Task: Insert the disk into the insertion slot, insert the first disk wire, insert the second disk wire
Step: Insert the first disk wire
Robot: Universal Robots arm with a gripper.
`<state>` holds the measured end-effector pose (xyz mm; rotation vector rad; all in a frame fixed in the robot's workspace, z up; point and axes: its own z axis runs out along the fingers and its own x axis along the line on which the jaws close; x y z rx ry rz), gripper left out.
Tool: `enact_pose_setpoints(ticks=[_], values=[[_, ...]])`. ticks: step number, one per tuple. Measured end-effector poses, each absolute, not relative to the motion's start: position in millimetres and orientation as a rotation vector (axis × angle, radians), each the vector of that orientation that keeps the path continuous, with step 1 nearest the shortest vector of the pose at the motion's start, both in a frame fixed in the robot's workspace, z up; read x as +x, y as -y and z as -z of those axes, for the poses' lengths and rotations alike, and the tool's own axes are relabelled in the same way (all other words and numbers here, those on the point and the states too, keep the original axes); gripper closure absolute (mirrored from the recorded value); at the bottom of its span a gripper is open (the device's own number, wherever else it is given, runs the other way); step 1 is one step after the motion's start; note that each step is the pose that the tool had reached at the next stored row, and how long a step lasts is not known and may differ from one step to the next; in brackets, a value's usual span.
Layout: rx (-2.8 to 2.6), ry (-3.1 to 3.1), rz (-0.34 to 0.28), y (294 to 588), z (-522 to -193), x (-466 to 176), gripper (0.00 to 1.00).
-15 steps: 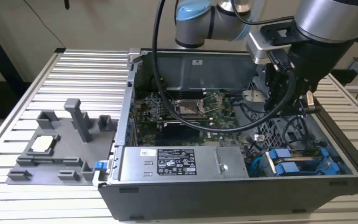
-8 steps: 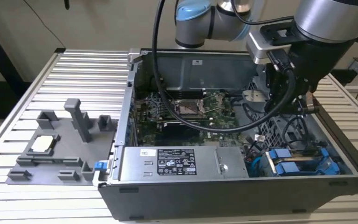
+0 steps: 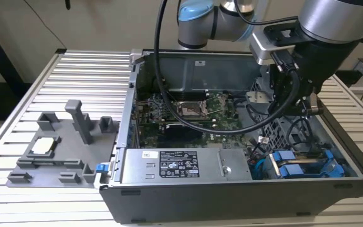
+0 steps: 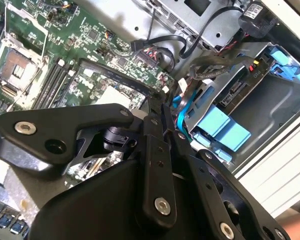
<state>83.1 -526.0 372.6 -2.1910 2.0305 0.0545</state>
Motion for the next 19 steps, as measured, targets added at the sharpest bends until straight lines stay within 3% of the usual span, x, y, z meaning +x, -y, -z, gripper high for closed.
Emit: enact_pose_setpoints(ticks=[19], values=[[-2.193,-2.032,-0.051,562,-370,87,0.84]])
